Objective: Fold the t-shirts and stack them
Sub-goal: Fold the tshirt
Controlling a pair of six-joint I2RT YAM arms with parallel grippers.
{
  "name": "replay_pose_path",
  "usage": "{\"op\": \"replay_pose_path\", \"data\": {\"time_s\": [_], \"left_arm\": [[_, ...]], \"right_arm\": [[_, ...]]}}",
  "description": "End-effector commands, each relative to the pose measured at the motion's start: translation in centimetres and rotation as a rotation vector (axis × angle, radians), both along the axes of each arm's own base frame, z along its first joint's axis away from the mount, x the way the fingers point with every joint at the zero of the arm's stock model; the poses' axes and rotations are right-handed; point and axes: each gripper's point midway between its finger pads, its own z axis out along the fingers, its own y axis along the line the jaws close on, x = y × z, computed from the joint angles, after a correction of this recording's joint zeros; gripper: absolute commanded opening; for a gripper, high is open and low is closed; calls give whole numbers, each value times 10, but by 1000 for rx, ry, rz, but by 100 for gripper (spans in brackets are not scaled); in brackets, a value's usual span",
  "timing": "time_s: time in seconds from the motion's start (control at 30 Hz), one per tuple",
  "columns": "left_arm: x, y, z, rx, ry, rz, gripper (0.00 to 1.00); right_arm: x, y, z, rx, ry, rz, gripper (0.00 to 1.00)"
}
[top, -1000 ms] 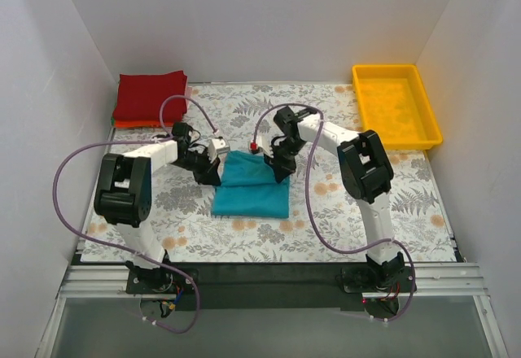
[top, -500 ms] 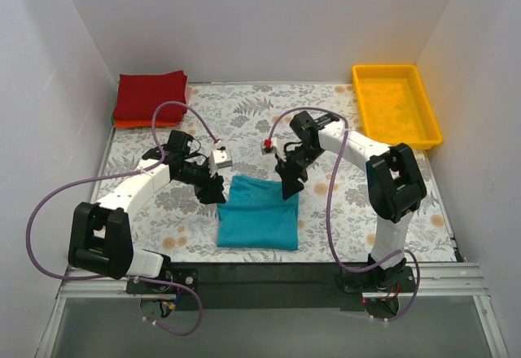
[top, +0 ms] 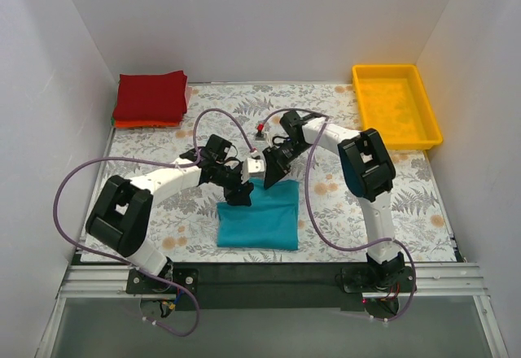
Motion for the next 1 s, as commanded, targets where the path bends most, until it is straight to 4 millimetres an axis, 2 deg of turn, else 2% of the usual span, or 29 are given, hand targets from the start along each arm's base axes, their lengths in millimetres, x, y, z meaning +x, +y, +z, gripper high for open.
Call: {"op": "replay_pose_path", "data": {"time_s": [0.0, 0.17, 0.3, 0.53, 0.57, 0.63, 0.8, 0.97], "left_arm": [[10, -12, 4, -7, -58, -18, 47], [-2, -15, -11, 11, -25, -43, 45], [-8, -16, -18, 25, -9, -59, 38], [-18, -18, -25, 51, 23, -88, 18], [-18, -21, -21, 48, 20, -97, 6], [-14, -26, -13, 35, -2, -96, 0], [1, -44, 27, -28, -118, -102, 0], [20, -54, 45, -41, -194, -96, 0]], "right_arm": [[2, 22, 15, 64, 20, 9, 28], [-2, 29, -1, 64, 70, 19, 27], [-7, 34, -13, 59, 106, 28, 27], [-15, 30, -38, 23, 150, 27, 25], [-16, 30, -41, 21, 149, 29, 24], [-21, 27, -46, 11, 164, 27, 24], [-28, 26, -53, 8, 180, 35, 22], [-33, 26, -54, 15, 188, 42, 22]]}}
